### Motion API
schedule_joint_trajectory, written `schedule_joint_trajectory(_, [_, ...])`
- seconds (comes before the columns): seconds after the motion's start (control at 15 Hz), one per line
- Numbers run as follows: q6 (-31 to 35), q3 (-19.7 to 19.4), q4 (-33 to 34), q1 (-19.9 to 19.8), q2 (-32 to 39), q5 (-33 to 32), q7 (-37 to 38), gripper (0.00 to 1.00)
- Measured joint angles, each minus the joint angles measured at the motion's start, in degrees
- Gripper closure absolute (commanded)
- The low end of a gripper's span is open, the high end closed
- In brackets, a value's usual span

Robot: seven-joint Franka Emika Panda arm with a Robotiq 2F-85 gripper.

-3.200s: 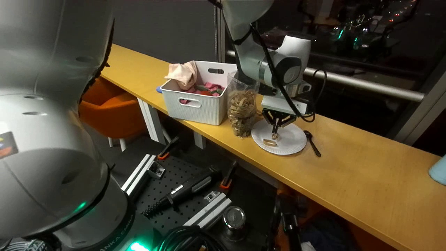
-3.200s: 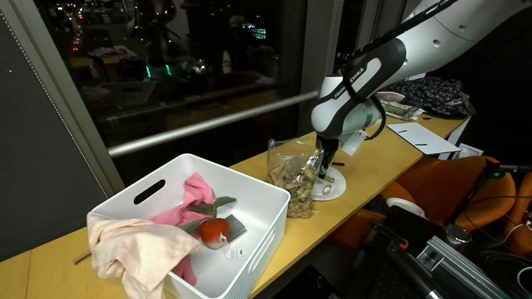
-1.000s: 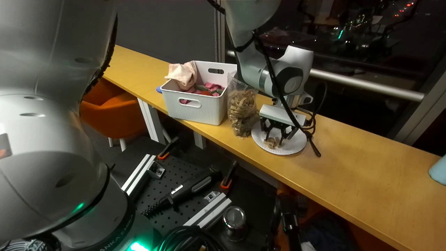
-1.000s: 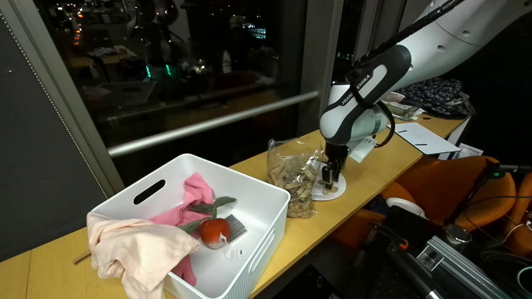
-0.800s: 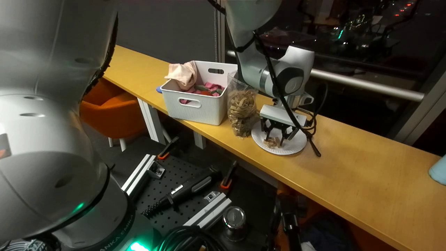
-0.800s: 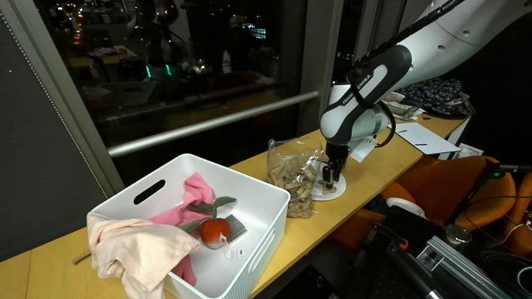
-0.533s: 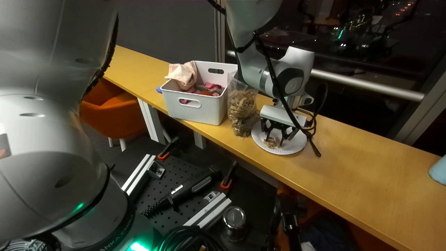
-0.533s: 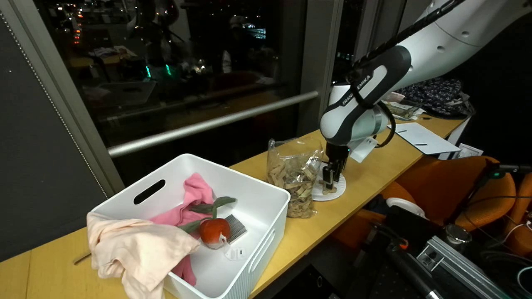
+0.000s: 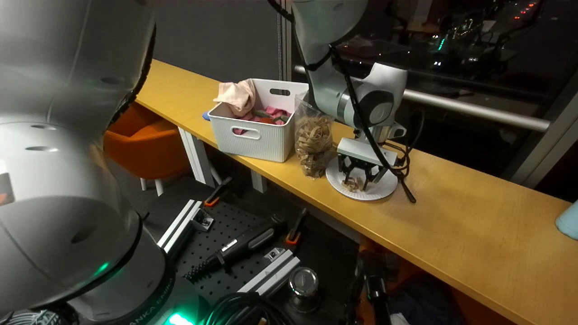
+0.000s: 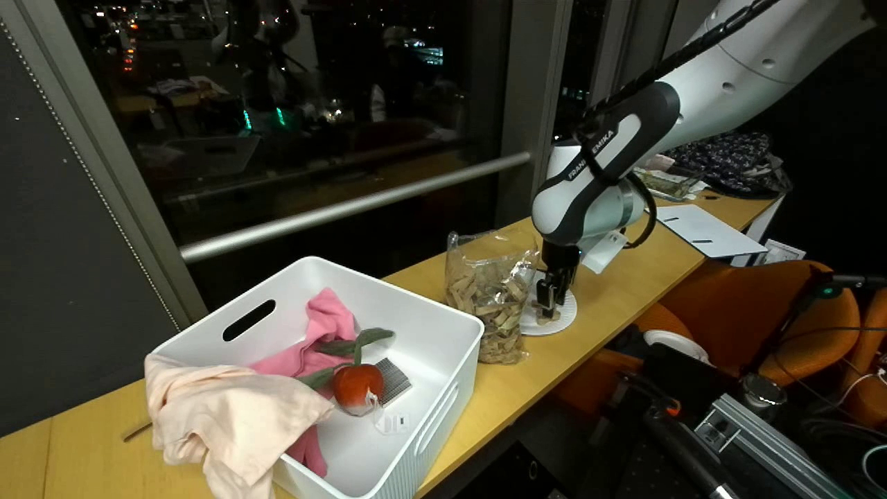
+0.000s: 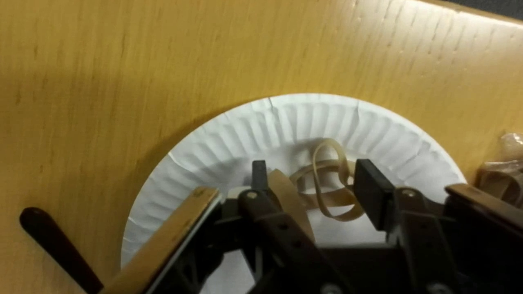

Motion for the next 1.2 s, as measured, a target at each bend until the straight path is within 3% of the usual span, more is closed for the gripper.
schedule_joint_trajectory(0.07, [0.00,0.00,0.34,0.00,0.30,0.00,0.00,0.43])
schedule_joint_trajectory(0.2, [-0.02,0.00,1.20,0.00,0.88,0.00,0.00,0.67])
schedule_joint_trajectory(0.47, [-0.02,0.06,2.44,0.00,1.62,0.00,-0.01,0.98])
schedule_joint_trajectory(1.07, [-0.02,0.10,2.81,0.00,1.72,0.00,-0.01,0.99])
schedule_joint_trajectory(1.2, [-0.02,0.10,2.81,0.00,1.72,0.00,-0.01,0.77])
